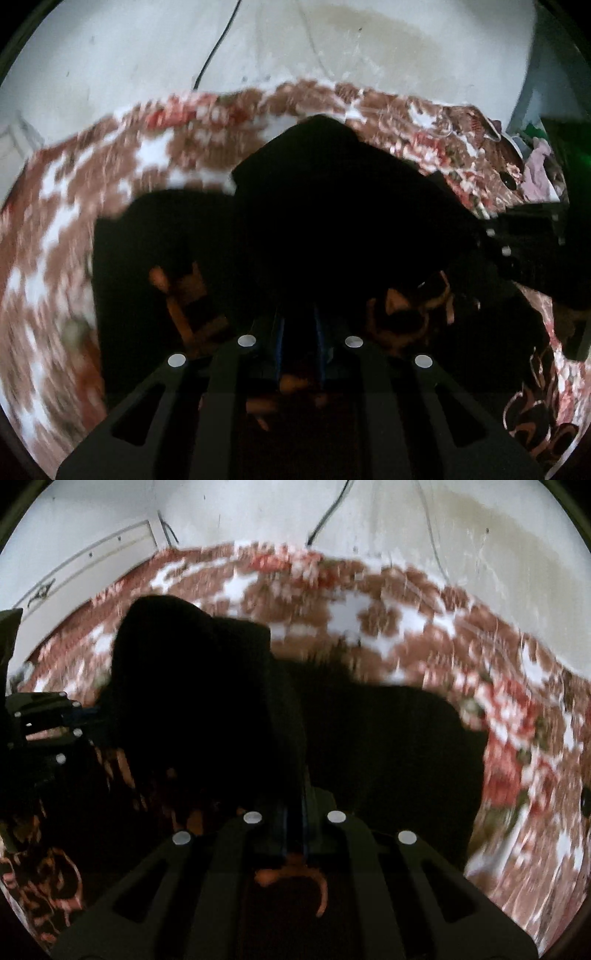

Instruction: Fold large clothes

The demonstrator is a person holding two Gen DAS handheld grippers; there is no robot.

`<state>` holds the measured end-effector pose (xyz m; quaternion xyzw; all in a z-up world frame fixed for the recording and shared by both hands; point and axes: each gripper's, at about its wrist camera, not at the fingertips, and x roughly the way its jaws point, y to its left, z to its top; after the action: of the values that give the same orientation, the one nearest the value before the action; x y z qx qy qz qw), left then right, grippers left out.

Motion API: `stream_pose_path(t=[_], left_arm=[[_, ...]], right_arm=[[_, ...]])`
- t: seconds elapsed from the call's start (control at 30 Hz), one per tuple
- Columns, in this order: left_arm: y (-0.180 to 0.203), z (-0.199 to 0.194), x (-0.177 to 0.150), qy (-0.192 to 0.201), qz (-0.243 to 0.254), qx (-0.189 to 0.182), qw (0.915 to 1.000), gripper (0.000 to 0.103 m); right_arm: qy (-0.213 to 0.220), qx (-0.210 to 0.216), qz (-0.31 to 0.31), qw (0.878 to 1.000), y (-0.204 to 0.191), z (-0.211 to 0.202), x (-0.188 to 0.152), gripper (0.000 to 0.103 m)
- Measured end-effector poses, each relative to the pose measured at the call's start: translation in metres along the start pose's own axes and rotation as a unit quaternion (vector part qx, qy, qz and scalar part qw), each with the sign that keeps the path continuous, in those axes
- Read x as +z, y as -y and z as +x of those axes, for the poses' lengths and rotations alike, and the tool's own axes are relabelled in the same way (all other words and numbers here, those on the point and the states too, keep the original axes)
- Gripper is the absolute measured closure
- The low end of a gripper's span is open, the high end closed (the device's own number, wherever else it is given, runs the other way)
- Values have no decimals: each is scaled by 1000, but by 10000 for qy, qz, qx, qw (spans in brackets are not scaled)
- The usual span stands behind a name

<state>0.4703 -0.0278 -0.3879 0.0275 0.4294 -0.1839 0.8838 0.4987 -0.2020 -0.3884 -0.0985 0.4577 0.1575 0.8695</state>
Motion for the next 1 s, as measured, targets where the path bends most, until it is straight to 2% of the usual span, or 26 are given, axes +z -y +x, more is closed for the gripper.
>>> stream_pose_path(t=[0.1,0.13,0.17,0.27,0.3,0.37,0.4,0.43,0.5,0.63,0.7,0.73,0.8,0.87,0.93,0.97,1.0], left_arm=[[-1,-2,-25,-56,-188,47,9998,83],[-1,-5,-33,-90,-225,51,9997,76],[-1,-7,-38,-114,-236,61,9996,73],[-5,-23,-57,-228,-265,44,9994,72],[-8,-31,-63,-263,-298,33,9992,70],[-12,-45,-69,-283,-342,27,9990,65],[-18,-55,-69,-247,-388,44,9989,61],[-22,-61,-67,-223,-446,37,9988,59],[-32,-66,-57,-173,-613,-11,9980,57],[-48,-56,-15,-49,-1089,-393,9933,50],[-50,-47,4,-6,-1281,-681,9894,48],[-51,-41,12,-34,-1380,-861,9867,45],[-52,-25,27,-153,-1590,-1295,9786,42],[-50,-10,36,-258,-1715,-1367,9753,42],[-49,12,41,-534,-1917,-1563,9675,44],[-48,22,41,-735,-1968,-1629,9640,47],[-45,35,40,-995,-2012,-1743,9588,60]], right_arm=[[-244,42,185,9995,-1,4,-28,93],[-329,64,275,9991,0,4,-38,91],[-363,77,320,9988,1,2,-44,89],[-486,99,302,9983,3,-11,-60,82],[-504,120,308,9982,4,-14,-63,77],[-560,128,330,9978,9,-26,-67,75],[-553,142,366,9977,12,-31,-67,70],[-497,157,435,9977,16,-38,-64,57],[-363,173,522,9978,22,-45,-52,47],[-158,305,411,9986,23,-38,-12,45],[-184,488,236,9984,18,-26,11,36],[-169,582,114,9981,13,-18,22,35],[-190,660,-65,9976,5,-4,37,35],[-271,705,-263,9968,-3,13,48,35],[-371,803,-286,9957,-7,28,54,35],[-402,916,-243,9947,-8,35,56,39],[-446,982,-230,9939,-10,40,55,67]])
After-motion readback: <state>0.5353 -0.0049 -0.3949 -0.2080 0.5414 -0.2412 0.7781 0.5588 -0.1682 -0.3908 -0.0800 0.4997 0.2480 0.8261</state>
